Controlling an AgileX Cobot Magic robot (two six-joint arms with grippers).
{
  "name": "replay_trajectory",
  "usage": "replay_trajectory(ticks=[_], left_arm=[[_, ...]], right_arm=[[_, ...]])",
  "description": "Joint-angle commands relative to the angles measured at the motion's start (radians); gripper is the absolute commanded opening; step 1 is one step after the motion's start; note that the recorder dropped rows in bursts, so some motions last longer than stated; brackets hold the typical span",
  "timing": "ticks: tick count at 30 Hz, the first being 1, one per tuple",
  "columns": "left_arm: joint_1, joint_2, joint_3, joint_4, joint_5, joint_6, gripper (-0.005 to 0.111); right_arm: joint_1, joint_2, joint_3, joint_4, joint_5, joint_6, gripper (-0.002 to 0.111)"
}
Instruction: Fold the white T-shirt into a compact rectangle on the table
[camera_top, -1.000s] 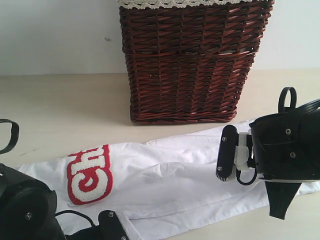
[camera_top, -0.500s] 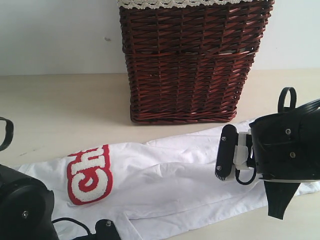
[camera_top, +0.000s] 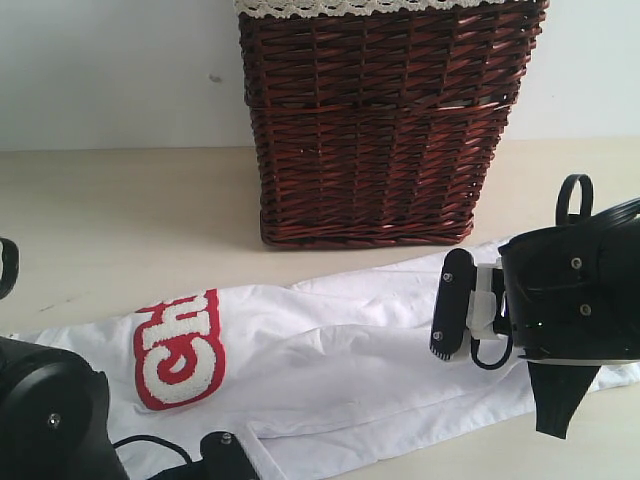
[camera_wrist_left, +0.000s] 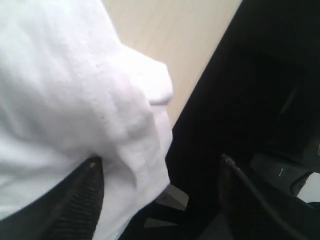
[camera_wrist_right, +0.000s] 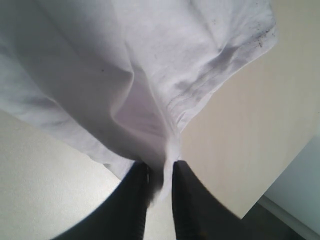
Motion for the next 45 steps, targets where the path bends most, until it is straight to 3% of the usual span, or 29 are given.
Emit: replay_trajectory(ticks=[1, 5, 9, 16, 19, 30, 36, 38, 43, 45], left_arm=[[-0.008, 0.003, 0.001, 0.025, -0.069, -0.014, 0.055], [-0.008, 0.028, 0.001, 0.096, -0.106, -0.1, 0.055], [-0.008, 0.071, 0.002, 0.096, -0.023, -0.1, 0.05], [-0.008, 0.12, 0.008, 0.101, -0.019, -0.096, 0.004], [-0.008, 0.1, 0.008, 0.114, 0.014, -0.088, 0.0], [-0.008, -0.099, 0.008, 0.125, 0.17, -0.092, 0.0], [-0.008, -0.112, 0.018, 0.058, 0.27, -0.087, 0.002], [-0.008, -0.104, 0.034, 0.067, 0.285, -0.087, 0.012], [-0.008, -0.094, 0.056, 0.159, 0.28, -0.099, 0.048], [-0.005, -0.106, 0.053, 0.209, 0.257, -0.165, 0.054]], right_arm=[[0.001, 0.0, -0.004, -0.01, -0.006, 0.012, 0.019], [0.001, 0.0, -0.004, -0.01, -0.006, 0.029, 0.019], [0.001, 0.0, -0.004, -0.014, -0.006, 0.033, 0.019], [0.001, 0.0, -0.004, -0.016, -0.009, 0.033, 0.019], [0.001, 0.0, -0.004, -0.016, -0.009, 0.033, 0.019], [0.001, 0.0, -0.004, -0.029, -0.016, 0.033, 0.019], [0.001, 0.0, -0.004, -0.032, -0.016, 0.036, 0.019], [0.001, 0.0, -0.004, -0.032, -0.016, 0.036, 0.019], [0.001, 0.0, -0.004, -0.032, -0.002, 0.036, 0.019], [0.001, 0.0, -0.004, -0.032, 0.006, 0.042, 0.019]])
